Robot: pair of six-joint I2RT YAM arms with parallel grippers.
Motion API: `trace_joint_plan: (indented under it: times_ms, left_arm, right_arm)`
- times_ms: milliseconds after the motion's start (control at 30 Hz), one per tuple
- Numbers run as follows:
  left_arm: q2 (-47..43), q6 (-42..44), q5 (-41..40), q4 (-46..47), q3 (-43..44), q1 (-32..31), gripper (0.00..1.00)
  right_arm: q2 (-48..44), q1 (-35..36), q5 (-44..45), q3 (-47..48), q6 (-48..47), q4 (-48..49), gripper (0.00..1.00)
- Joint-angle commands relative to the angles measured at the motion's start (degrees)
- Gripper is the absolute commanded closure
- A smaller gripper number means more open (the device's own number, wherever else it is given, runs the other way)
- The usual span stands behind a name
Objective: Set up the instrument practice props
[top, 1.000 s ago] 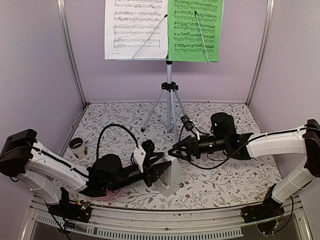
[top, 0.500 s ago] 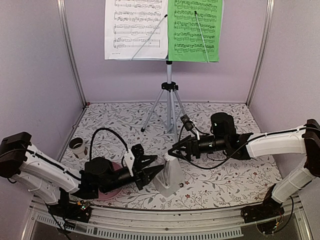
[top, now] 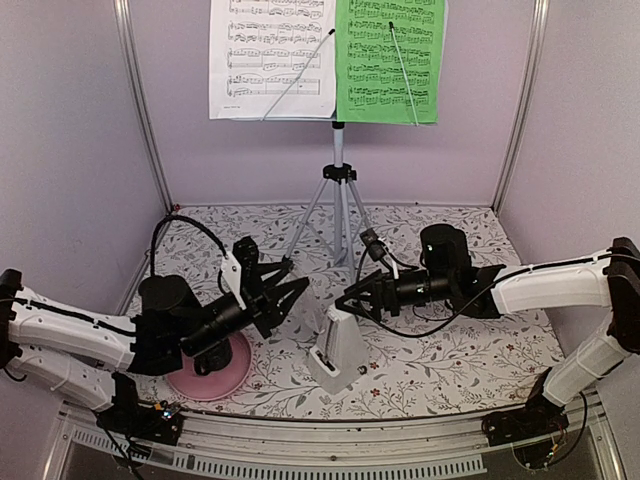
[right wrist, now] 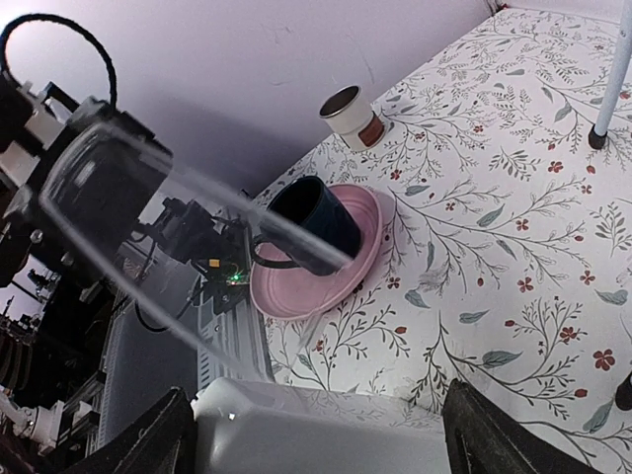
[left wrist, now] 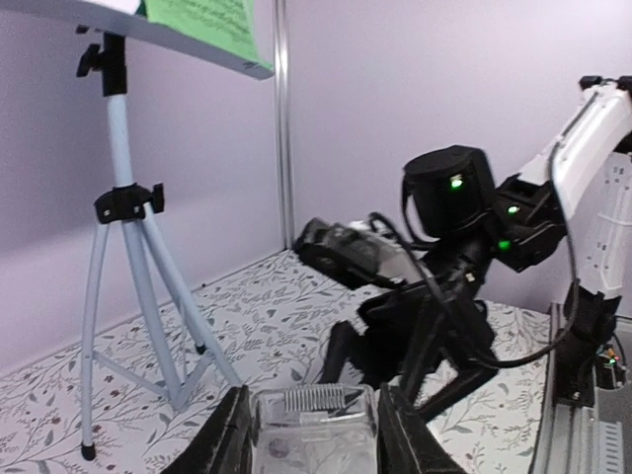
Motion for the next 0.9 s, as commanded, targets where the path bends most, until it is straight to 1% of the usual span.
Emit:
trace_joint_plan:
  times_ms: [0,133,267,400,533,700,867]
  left_arm:
    - [-0.4,-2.4,1.9,-12.6,3.4,9.5,0.89]
    - [0.6,-1.9,5.5,-25.9,9.0,17.7,0.90]
    - [3.9,-0.7,10.2,-34.6,14.4,24.6,0.90]
    - [11.5,0.3,14.9,-42.5,21.0,30.3,0.92]
    - [18.9,2.1,16.2,-47.3,25.6,32.7,0.92]
    - [26.7,3.6,18.8,-49.1,30.8,34.7,0.91]
    - [34.9,5.3,20.0,-52.8,38.7,35.6,0.90]
  right_arm:
    - [4.8,-1.1,9.2,-3.5,-3.8,-17.0,0.13]
    - [4.6,-1.1,9.3,-3.7,-4.0,-16.9,0.13]
    - [4.7,-1.1,9.0,-3.7,-3.7,-16.5,0.13]
    - [4.8,-1.1,8.6,-3.1,-4.0,-16.5,0.13]
    - [4.6,-1.1,8.5,-2.7,-4.2,-16.6,0.13]
    - [4.8,-1.1,7.9,-2.5,-3.9,-16.4,0.13]
    - [4.5,-1.1,7.9,-2.3,-3.9,-16.6,0.12]
